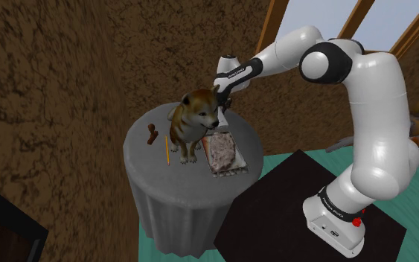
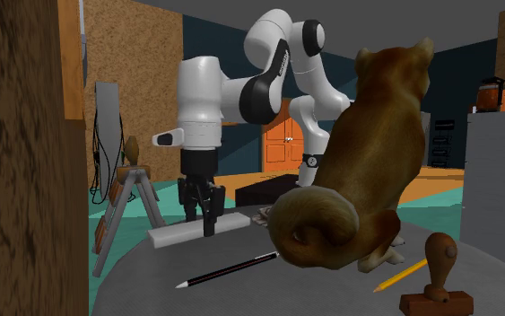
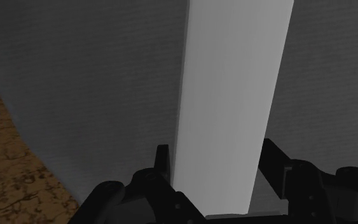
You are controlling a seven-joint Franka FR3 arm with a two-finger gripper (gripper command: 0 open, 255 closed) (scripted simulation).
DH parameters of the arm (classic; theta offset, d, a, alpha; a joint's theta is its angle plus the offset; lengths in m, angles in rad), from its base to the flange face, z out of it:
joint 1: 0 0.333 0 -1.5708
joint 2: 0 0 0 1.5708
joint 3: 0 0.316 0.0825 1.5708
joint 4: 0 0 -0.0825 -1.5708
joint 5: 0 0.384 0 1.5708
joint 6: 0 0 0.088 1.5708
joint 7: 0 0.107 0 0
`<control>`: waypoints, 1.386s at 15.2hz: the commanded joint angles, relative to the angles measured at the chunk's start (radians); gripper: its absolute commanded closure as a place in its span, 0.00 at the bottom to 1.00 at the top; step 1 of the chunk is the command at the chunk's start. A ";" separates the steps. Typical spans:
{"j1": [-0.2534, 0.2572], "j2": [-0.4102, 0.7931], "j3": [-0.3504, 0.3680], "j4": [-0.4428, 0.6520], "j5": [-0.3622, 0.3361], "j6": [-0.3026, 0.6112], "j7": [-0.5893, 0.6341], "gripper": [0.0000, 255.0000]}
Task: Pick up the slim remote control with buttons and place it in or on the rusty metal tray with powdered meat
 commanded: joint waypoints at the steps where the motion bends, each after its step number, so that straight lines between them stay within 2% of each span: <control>1: 0.000 -0.018 0.000 -0.003 0.000 -0.015 0.000 1.00; 21: -0.001 -0.177 0.002 0.013 0.003 -0.190 -0.005 1.00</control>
